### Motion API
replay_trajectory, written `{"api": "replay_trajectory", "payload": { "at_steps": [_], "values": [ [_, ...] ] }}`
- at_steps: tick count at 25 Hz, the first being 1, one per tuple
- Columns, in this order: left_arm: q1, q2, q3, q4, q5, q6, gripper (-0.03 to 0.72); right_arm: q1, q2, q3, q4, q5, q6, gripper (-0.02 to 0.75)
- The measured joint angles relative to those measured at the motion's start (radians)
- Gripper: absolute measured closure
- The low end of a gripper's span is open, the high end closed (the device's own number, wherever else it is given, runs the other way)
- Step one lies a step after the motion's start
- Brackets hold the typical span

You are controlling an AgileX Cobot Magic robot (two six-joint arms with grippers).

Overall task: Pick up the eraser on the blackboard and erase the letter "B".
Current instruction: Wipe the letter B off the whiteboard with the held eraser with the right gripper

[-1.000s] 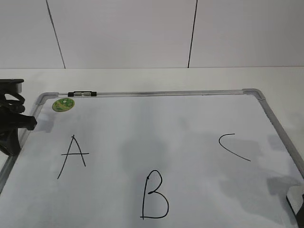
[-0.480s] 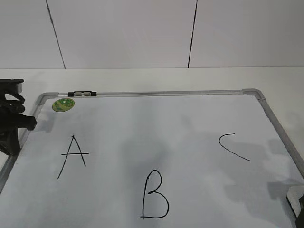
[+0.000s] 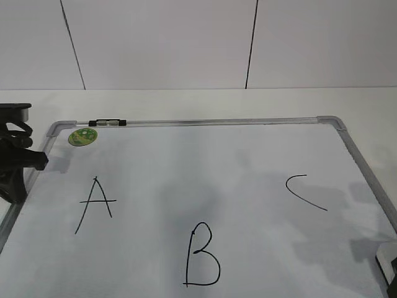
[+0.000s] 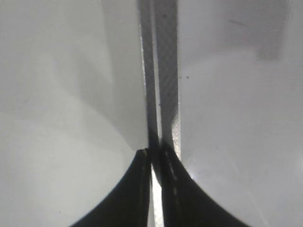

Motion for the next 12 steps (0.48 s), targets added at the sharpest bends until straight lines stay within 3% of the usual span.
{"api": "replay_trajectory", "payload": {
  "at_steps": [12],
  "values": [
    [0.000, 0.000, 0.000, 0.001, 0.006, 0.000, 0.668, 0.000, 0.008, -0.093, -0.002, 0.061, 0.009, 0.190]
  ]
}}
